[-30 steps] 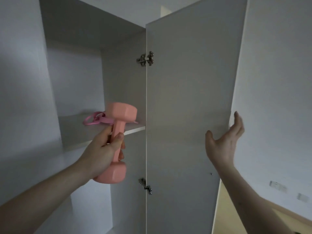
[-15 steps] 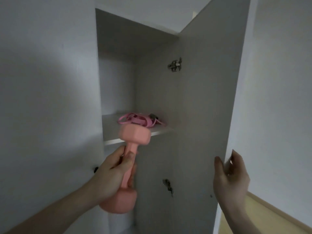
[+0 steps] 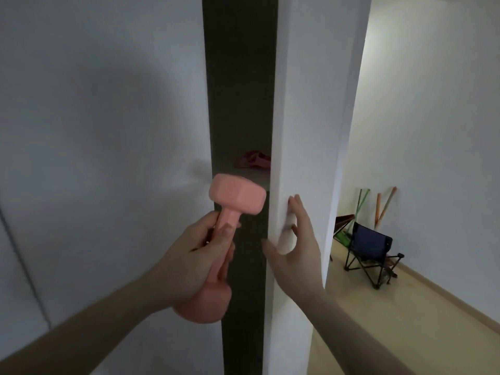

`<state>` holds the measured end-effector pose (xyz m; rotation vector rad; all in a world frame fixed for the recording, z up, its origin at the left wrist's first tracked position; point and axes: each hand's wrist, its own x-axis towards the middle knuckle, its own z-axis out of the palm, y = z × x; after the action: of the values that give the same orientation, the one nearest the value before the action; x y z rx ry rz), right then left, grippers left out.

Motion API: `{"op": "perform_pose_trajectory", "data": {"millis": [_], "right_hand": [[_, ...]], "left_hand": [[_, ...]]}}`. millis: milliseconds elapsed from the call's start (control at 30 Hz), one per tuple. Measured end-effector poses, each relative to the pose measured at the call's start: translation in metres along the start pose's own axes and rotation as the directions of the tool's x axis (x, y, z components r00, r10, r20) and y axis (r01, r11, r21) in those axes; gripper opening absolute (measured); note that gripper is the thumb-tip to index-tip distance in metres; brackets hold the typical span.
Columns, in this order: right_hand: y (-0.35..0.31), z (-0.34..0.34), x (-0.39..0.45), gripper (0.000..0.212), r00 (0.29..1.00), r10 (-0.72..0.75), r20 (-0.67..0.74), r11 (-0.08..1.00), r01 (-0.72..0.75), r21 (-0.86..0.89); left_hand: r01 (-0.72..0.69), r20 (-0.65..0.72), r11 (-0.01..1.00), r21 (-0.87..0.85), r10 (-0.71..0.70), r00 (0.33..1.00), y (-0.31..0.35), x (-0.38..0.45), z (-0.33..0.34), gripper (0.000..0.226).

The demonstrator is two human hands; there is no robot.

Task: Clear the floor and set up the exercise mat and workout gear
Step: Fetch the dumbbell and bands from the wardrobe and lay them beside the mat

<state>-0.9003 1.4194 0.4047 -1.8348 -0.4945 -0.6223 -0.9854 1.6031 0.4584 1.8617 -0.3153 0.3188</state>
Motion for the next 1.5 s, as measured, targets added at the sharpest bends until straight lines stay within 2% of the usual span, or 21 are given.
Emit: {"op": "perform_pose_trajectory", "data": {"millis": [167, 333, 500, 633, 767, 933, 1033, 1133, 1267, 1400, 1500], "right_hand": [[0.024, 0.015, 0.009, 0.083, 0.986, 0.043, 0.159, 0.999, -0.047, 0.021], [0.076, -0.02, 0.002, 0.068, 0.967, 0.1, 0.236, 0.995, -0.101, -0.009], [0.142, -0.102, -0.006, 0.064, 0.951, 0.262, 0.163, 0.965, -0.252, -0.077], [0.188, -0.183, -0.006, 0.059, 0.916, 0.394, 0.07, 0.916, -0.386, -0.105], [0.217, -0.254, -0.015, 0.055, 0.889, 0.458, -0.029, 0.877, -0.456, -0.151], [0.254, -0.334, -0.04, 0.053, 0.822, 0.541, -0.178, 0.802, -0.568, -0.187], [0.279, -0.382, -0.06, 0.051, 0.75, 0.6, -0.278, 0.733, -0.654, -0.185], [0.306, -0.416, -0.073, 0.051, 0.671, 0.65, -0.356, 0.659, -0.731, -0.175], [0.353, -0.459, -0.079, 0.052, 0.565, 0.697, -0.441, 0.566, -0.811, -0.144], [0.399, -0.498, -0.071, 0.053, 0.473, 0.715, -0.514, 0.484, -0.866, -0.123], [0.428, -0.528, -0.059, 0.053, 0.363, 0.733, -0.575, 0.415, -0.909, -0.044]], "left_hand": [[0.021, -0.043, 1.0, -0.003, -0.022, 0.999, -0.001, 0.002, 0.001, 0.037], [0.028, -0.03, 0.997, -0.076, -0.031, 0.999, -0.014, 0.021, 0.034, 0.025], [0.091, 0.067, 0.983, -0.16, -0.081, 0.994, -0.033, 0.056, 0.103, 0.025], [0.115, 0.165, 0.984, -0.133, -0.092, 0.982, -0.043, 0.096, 0.181, 0.044], [0.147, 0.303, 0.984, -0.104, -0.11, 0.947, -0.058, 0.131, 0.258, 0.032], [0.184, 0.478, 0.981, -0.058, -0.134, 0.868, -0.071, 0.165, 0.354, 0.013], [0.232, 0.604, 0.97, -0.065, -0.147, 0.783, -0.078, 0.188, 0.425, 0.015], [0.221, 0.703, 0.975, -0.025, -0.14, 0.697, -0.09, 0.214, 0.491, 0.014], [0.23, 0.793, 0.973, 0.004, -0.143, 0.592, -0.108, 0.255, 0.579, 0.017], [0.211, 0.842, 0.977, -0.005, -0.11, 0.528, -0.126, 0.302, 0.65, 0.015], [0.224, 0.875, 0.974, 0.017, -0.123, 0.468, -0.138, 0.341, 0.703, 0.014]]}}
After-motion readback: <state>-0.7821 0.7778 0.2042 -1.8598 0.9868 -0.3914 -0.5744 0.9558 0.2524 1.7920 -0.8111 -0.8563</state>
